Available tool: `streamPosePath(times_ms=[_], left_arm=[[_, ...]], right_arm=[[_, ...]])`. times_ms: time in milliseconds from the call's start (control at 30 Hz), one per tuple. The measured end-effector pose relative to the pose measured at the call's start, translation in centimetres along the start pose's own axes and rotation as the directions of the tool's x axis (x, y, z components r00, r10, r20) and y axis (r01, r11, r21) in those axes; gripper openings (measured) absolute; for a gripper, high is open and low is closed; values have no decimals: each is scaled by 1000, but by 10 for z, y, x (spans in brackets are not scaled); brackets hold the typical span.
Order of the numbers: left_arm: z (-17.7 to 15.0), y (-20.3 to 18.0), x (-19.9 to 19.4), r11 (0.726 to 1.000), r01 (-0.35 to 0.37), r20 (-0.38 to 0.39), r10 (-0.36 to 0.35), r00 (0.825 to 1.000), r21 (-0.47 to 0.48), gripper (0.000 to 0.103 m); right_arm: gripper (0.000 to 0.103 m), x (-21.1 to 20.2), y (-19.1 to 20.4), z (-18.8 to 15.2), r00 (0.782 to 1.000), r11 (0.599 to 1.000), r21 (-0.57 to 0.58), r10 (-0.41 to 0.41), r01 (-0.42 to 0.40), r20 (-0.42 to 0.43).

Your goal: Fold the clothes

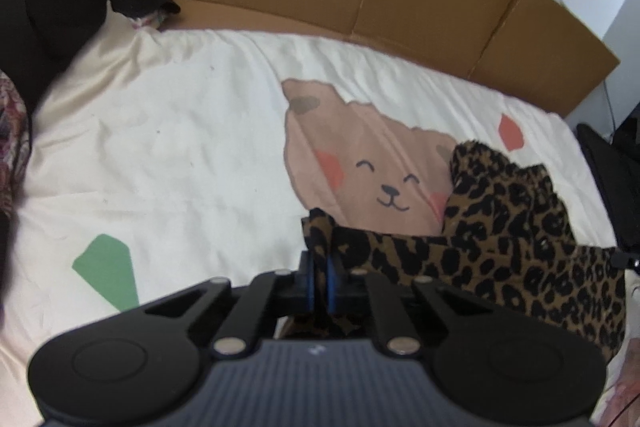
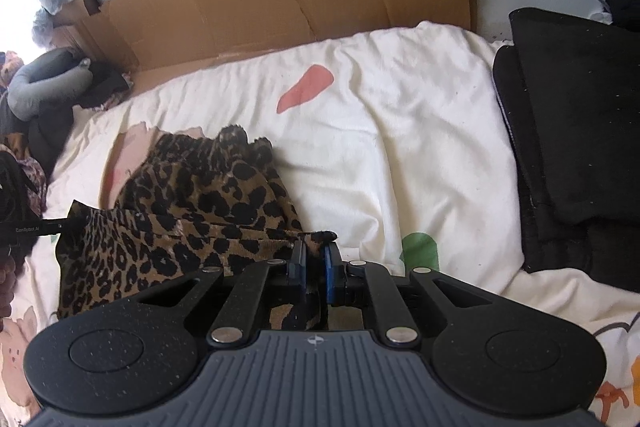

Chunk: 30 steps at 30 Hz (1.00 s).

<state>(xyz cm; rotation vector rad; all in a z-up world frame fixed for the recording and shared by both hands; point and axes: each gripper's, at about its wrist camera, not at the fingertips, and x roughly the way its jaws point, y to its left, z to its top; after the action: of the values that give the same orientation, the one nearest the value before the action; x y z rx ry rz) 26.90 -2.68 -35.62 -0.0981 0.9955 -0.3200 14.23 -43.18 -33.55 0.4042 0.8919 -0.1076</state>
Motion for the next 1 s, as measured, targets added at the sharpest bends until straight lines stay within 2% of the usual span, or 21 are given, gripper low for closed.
streamPosePath(times_ms=[667, 867, 1000], left_arm=[[26, -19, -71, 1000, 14, 151, -14, 988, 1, 6], [36, -21, -77, 1000, -8, 178, 7, 984, 7, 6], [39, -15, -66, 1000, -5, 145, 6, 989, -2, 6]], right_arm=[[6, -59, 18, 15, 993, 1000, 0, 2, -2, 119], [0, -66, 16, 32, 988, 998, 26, -55, 52, 144], [0, -62, 4, 39, 987, 996, 54, -74, 66, 142]])
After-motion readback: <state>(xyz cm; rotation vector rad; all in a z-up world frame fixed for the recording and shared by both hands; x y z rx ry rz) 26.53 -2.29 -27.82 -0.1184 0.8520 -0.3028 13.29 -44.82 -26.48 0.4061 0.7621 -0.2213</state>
